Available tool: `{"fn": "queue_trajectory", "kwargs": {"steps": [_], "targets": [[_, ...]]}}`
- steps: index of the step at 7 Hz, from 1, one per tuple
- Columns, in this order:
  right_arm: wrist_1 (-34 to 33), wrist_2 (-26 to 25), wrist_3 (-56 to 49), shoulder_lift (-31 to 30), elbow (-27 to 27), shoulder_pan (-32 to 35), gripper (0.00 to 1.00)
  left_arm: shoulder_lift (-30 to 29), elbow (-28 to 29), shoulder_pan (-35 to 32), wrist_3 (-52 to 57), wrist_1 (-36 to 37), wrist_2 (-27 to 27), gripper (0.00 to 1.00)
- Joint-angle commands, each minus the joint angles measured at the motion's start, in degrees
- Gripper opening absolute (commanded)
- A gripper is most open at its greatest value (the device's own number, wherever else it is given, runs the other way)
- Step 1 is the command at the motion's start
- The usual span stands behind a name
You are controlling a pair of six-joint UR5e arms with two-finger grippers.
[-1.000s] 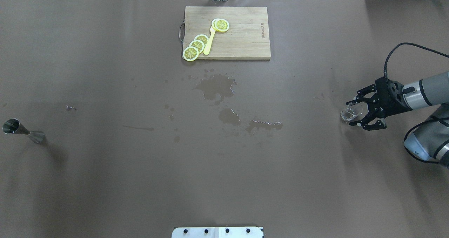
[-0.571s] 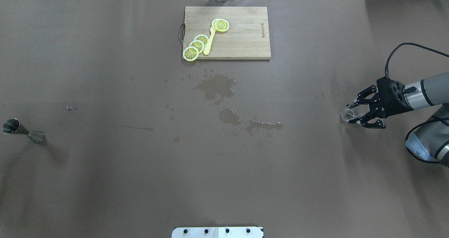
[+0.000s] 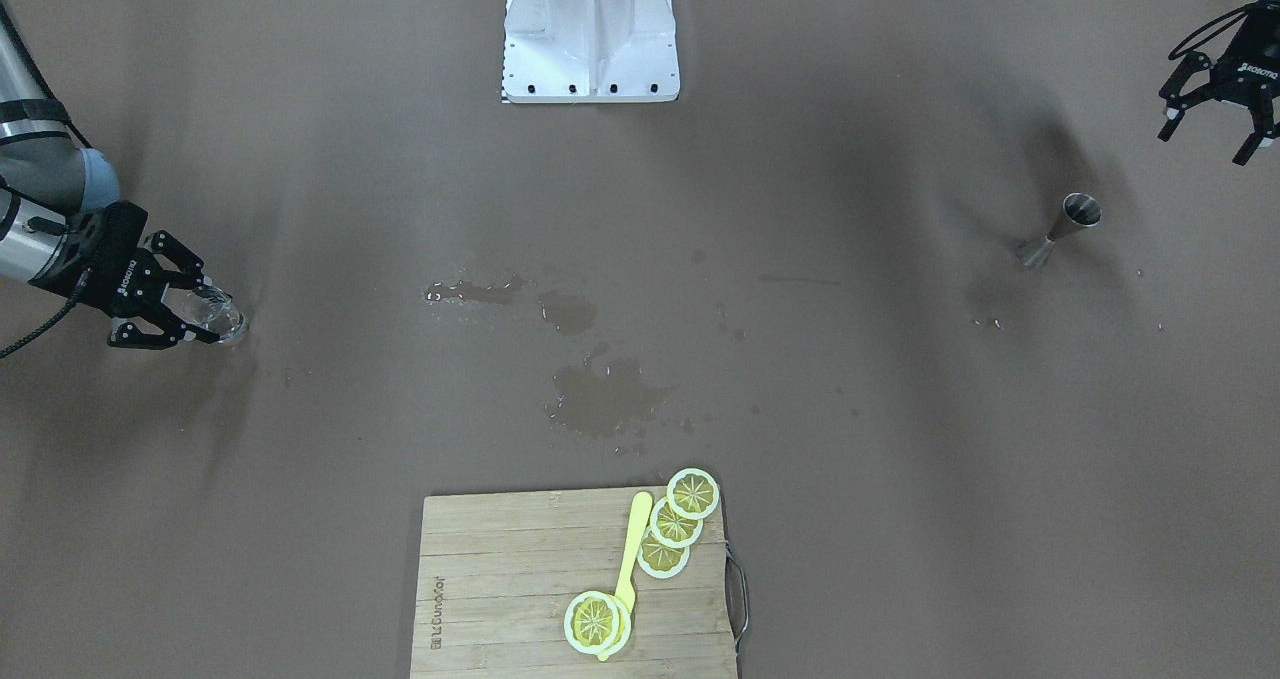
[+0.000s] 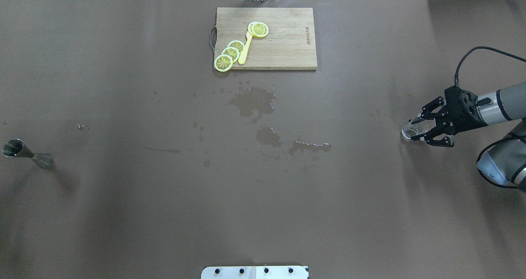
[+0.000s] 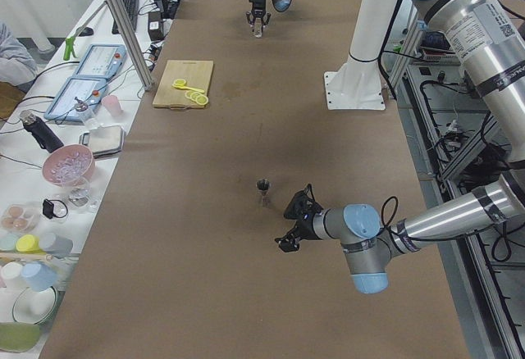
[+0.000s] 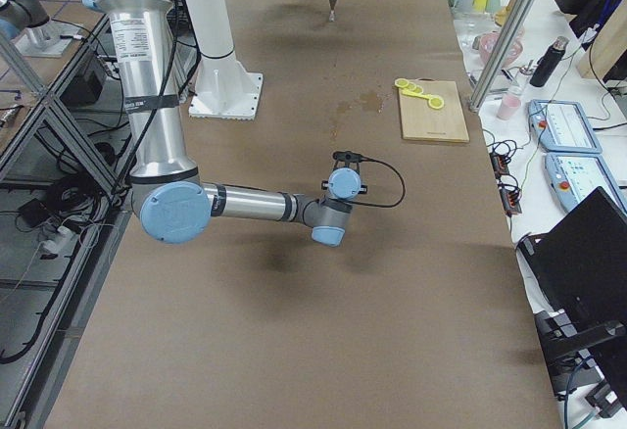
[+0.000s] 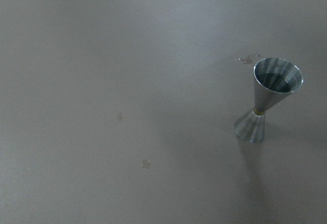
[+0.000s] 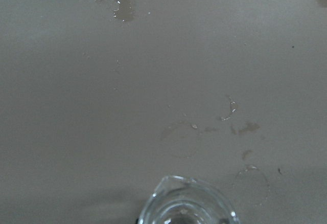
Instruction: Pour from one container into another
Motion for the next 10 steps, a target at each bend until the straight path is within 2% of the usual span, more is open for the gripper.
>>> {"fn": "queue_trajectory", "kwargs": {"steps": [1,3,4,5,6,7,8,9,10], "targets": [[-0.30,0.23,-1.18,0.22,0.75,4.92,0.00,-2.13,6.07,9.59,-6.18,-7.75,10.07,0.99],[-0.99,0.75,-3.22,2.58,0.93,8.53,0.00,-3.03,7.52,9.51,-6.44,-9.18,10.17,0.99],[-3.61,3.97,-2.96,4.16,1.54,10.55,0.00,-2.86,7.79,9.77,-8.10,-9.27,10.95,0.99],[-7.12,7.22,-2.34,4.53,3.81,12.57,0.00,-2.77,7.62,11.60,-10.38,-9.62,15.05,0.99],[-10.63,8.82,-2.25,4.53,6.45,13.29,0.00,-2.51,7.27,20.58,-10.66,-12.06,27.70,0.99],[-11.02,8.84,-2.25,4.70,7.52,13.21,0.00,-2.51,7.35,33.37,-10.93,-12.35,47.58,0.99],[-11.02,9.97,-2.16,4.62,8.48,13.21,0.00,-2.51,7.70,42.64,-10.93,-12.18,61.96,0.99],[-11.02,12.07,-1.99,4.79,9.02,13.30,0.00,-2.94,7.18,47.86,-10.84,-12.09,70.46,0.99],[-11.02,13.92,0.19,4.45,10.85,13.56,0.00,-4.34,7.17,50.35,-10.75,-11.74,76.03,0.99]]}}
